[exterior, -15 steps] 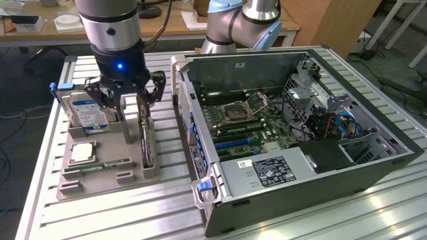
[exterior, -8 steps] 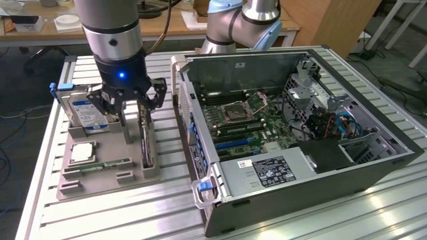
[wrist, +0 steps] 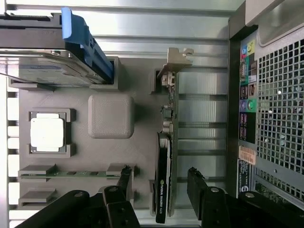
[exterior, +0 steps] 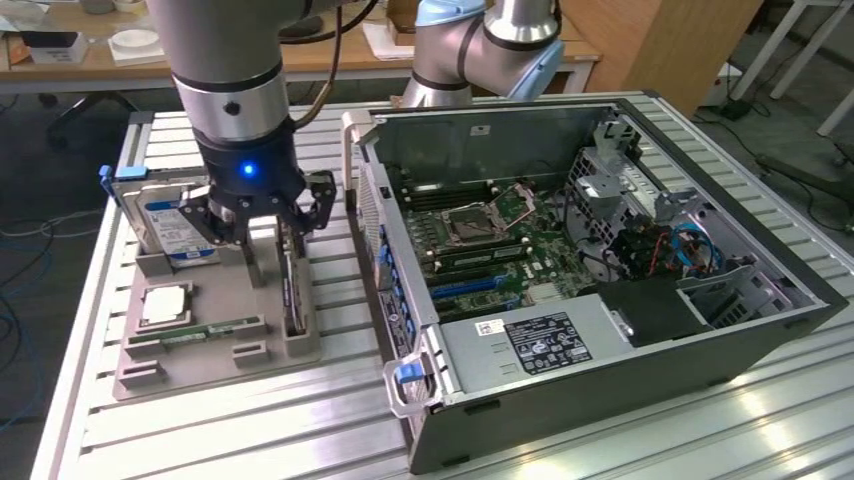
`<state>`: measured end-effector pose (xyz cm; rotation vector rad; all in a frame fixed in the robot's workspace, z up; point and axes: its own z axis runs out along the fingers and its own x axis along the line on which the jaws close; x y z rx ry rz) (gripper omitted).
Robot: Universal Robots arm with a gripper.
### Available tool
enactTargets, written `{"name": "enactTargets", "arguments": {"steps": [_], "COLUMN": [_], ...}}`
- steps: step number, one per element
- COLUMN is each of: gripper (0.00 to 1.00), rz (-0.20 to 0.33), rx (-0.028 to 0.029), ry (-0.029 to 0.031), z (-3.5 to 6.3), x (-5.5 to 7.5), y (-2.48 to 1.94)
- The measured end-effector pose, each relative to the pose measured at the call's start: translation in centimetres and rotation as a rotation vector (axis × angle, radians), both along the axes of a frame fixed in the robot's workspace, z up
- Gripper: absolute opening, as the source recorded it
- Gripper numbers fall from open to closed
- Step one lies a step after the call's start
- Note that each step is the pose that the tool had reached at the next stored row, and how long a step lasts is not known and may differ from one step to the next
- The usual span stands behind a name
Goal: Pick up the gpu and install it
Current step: 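Pick up the gpu and move the gpu toward the slot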
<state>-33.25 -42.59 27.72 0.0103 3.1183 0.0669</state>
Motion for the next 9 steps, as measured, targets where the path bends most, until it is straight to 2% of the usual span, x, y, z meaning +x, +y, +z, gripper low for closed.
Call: {"name": "enactTargets", "arguments": {"steps": [9], "gripper": [0.59], "rz": [0.0], "rx": [-0.0001], "ry": [0.0], "z": [-1.55], "x": [0.1], "y": [-0.11]}}
